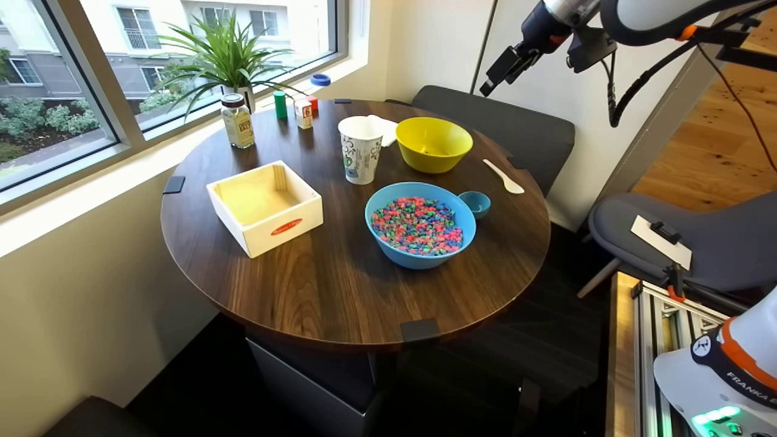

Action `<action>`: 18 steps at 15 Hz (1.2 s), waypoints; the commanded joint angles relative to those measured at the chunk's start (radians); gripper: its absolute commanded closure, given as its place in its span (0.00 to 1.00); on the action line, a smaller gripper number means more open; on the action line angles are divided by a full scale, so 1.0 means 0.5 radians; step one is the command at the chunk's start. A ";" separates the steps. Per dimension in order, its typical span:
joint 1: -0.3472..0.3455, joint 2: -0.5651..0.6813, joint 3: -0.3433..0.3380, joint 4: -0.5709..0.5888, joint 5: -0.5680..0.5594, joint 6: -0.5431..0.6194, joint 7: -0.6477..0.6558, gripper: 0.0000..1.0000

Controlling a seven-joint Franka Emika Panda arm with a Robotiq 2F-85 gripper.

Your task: Pour the contents in the bowl into the other bowl

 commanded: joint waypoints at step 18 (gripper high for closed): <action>-0.115 0.850 0.015 0.632 1.044 -0.094 -1.018 0.00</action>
